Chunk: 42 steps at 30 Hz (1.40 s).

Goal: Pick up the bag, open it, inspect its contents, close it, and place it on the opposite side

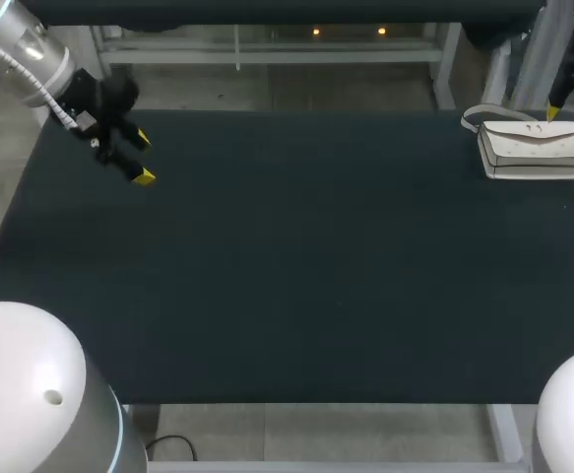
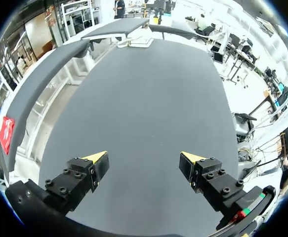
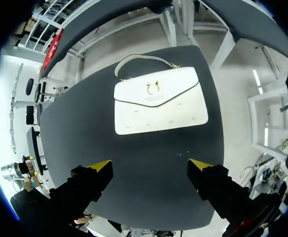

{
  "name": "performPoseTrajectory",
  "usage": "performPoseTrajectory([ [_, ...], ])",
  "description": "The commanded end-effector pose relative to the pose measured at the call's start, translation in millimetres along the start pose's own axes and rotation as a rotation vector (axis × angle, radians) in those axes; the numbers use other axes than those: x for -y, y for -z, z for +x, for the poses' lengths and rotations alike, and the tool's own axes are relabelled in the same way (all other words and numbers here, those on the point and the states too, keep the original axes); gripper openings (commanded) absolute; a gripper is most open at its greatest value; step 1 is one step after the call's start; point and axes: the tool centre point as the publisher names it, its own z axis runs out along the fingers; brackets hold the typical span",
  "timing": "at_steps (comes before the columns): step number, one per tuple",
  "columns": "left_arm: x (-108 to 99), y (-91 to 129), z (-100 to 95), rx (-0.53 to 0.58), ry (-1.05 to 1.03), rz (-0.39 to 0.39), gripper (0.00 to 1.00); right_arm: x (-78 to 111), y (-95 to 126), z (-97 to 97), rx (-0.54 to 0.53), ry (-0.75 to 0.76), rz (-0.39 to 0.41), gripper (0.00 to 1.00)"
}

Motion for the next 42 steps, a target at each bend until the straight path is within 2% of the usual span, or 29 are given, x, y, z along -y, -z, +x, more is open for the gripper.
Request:
performPoseTrajectory([
  [1, -3, -2, -8.2, -0.017, 0.0, 0.047, 1.0, -7.3, -2, -14.8, -0.04, -0.016, 0.006, 1.0],
  [7, -3, -2, -8.2, -0.017, 0.0, 0.047, 1.0, -14.4, -10, -31.5, -0.046, -0.046, 0.004, 1.0],
  [11, 3, -23, -9.0, -0.059, -0.056, 0.107, 1.0, -19.0, -15, -38.9, -0.075, -0.063, -0.001, 1.0],
  [13, 4, -30, -10.4, -0.081, -0.129, 0.171, 1.0, -20.0, -16, -41.3, -0.073, -0.065, 0.0, 1.0],
  [16, 5, -38, -14.1, -0.106, -0.166, 0.217, 1.0, -21.3, -19, -46.4, -0.078, -0.077, 0.006, 1.0],
  [23, 11, -48, -16.8, -0.111, -0.185, 0.225, 1.0, -25.8, -25, -55.1, -0.097, -0.092, 0.017, 1.0],
  [29, 13, -55, -19.0, -0.1, -0.18, 0.2, 1.0, -33.0, -26, -61.9, -0.113, -0.108, 0.008, 1.0],
  [42, 13, -61, -21.3, -0.129, -0.205, 0.176, 1.0, -47.6, -30, -79.0, -0.158, -0.15, -0.006, 1.0],
])
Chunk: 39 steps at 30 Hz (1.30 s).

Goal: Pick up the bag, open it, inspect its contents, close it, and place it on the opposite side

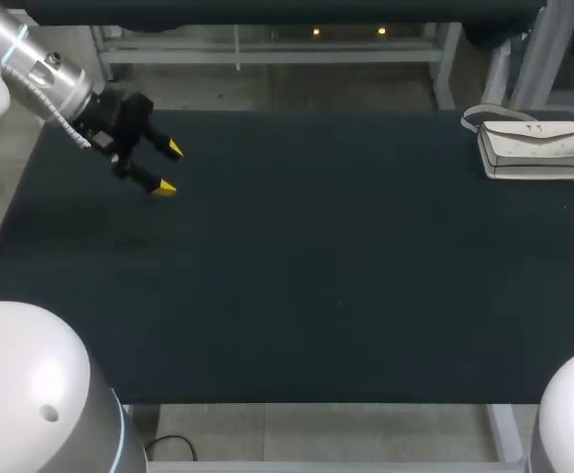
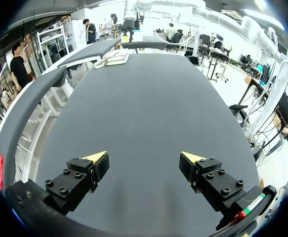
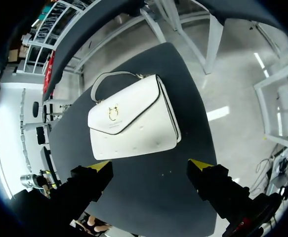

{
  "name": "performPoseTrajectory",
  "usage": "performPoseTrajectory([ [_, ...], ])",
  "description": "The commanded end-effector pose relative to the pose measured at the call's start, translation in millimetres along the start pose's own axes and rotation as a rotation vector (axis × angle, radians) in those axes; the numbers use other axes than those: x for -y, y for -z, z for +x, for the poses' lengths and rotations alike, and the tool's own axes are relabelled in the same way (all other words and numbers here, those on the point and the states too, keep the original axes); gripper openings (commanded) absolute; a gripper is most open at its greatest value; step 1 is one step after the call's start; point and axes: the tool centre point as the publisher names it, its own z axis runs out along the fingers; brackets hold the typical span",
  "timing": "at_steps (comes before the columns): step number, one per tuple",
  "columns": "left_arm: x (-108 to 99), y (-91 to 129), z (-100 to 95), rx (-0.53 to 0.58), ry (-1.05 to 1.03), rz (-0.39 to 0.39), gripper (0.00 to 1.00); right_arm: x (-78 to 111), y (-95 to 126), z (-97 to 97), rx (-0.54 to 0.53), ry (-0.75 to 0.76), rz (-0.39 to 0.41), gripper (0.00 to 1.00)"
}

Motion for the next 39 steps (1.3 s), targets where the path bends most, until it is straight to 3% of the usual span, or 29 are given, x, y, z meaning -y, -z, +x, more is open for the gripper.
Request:
performPoseTrajectory([
  [1, -1, 0, -4.3, -0.01, 0.0, 0.002, 1.0, -11.4, -4, -8.9, -0.025, -0.008, 0.016, 1.0],
  [12, -1, 0, -4.3, -0.01, 0.0, 0.002, 1.0, -26.5, -24, -28.5, -0.134, -0.062, 0.047, 1.0],
  [27, -1, 0, -4.3, -0.01, 0.0, 0.002, 1.0, -47.8, -37, -43.2, -0.204, -0.111, 0.049, 1.0],
  [33, -1, 0, -4.3, -0.01, 0.0, 0.002, 1.0, -52.5, -42, -38.8, -0.229, -0.106, 0.054, 0.75],
  [36, -1, 0, -4.3, -0.01, 0.0, 0.002, 1.0, -54.7, -44, -38.7, -0.243, -0.107, 0.059, 0.55],
  [39, -1, 0, -4.3, -0.01, 0.0, 0.002, 1.0, -57.3, -46, -38.3, -0.251, -0.106, 0.061, 0.54],
])
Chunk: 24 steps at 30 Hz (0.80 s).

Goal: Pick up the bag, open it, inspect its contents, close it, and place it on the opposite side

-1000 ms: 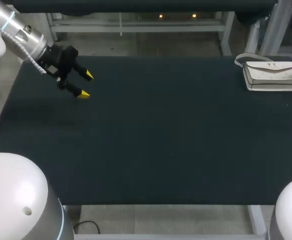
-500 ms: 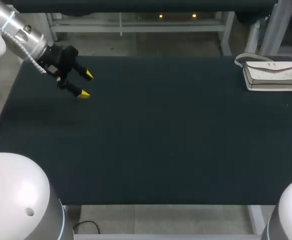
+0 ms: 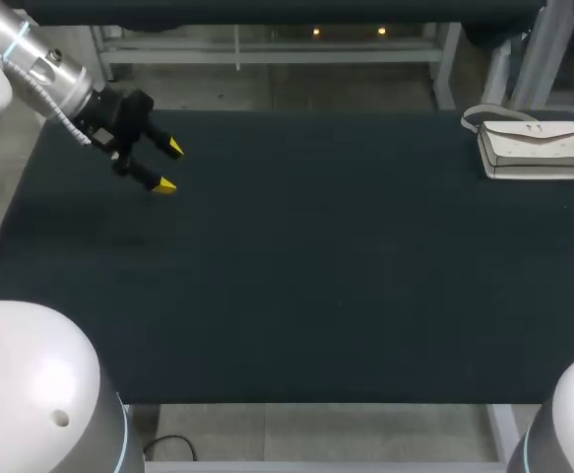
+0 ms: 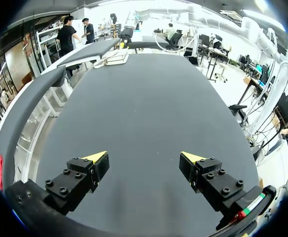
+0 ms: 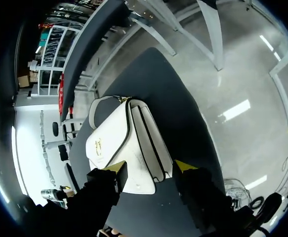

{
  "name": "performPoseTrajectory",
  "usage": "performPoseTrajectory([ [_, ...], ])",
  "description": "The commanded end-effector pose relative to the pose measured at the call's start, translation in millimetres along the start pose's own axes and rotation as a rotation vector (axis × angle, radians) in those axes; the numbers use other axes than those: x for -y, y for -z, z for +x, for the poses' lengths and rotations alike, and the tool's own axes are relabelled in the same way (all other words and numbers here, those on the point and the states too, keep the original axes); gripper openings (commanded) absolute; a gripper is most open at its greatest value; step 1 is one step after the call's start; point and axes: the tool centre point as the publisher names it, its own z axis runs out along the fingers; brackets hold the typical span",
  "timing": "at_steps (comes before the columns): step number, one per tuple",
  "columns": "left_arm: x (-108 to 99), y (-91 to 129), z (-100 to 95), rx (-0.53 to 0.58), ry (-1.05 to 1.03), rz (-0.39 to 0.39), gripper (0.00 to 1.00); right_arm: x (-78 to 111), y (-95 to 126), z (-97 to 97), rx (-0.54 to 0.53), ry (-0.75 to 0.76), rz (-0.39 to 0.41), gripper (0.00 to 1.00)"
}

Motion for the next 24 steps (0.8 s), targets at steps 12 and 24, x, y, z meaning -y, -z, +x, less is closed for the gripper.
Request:
performPoseTrajectory([
  [12, -1, -1, -0.7, 0.0, -0.001, 0.002, 1.0, -10.4, -17, 4.2, -0.054, 0.028, 0.158, 0.45],
  [24, -1, -1, -0.7, 0.0, -0.001, 0.002, 1.0, -5.2, -21, 10.1, -0.1, 0.054, 0.173, 0.0],
])
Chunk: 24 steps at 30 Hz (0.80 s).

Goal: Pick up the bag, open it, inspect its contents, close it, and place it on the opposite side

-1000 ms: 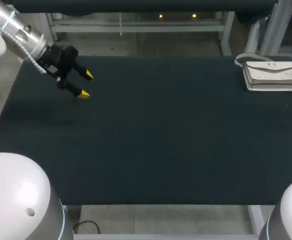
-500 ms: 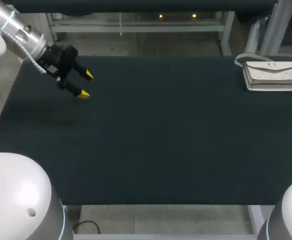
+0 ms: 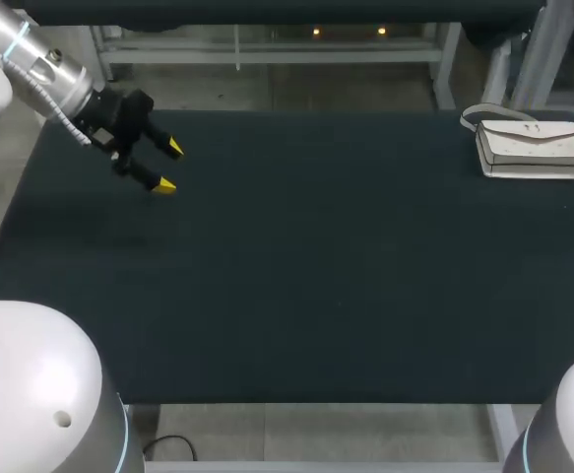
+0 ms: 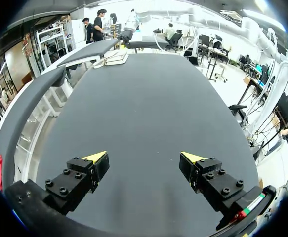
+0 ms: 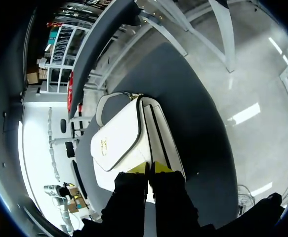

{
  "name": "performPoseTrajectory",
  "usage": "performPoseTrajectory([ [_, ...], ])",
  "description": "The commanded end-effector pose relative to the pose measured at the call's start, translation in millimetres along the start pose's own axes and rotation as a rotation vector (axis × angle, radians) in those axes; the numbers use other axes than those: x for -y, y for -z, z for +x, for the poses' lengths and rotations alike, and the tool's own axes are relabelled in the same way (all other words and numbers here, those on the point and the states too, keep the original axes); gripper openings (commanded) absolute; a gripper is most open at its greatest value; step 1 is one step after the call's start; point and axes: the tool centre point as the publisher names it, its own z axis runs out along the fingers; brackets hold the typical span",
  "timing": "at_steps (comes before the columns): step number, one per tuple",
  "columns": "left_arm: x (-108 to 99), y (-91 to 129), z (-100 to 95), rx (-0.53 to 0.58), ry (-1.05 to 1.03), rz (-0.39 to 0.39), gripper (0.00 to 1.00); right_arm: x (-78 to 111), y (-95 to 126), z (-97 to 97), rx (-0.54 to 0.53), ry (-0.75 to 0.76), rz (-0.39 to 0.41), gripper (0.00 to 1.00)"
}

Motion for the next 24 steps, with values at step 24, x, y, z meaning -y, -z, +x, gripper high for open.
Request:
performPoseTrajectory([
  [24, -1, -1, -0.5, 0.001, -0.001, 0.002, 1.0, 56.7, -30, 67.9, -0.177, 0.191, 0.287, 0.0],
])
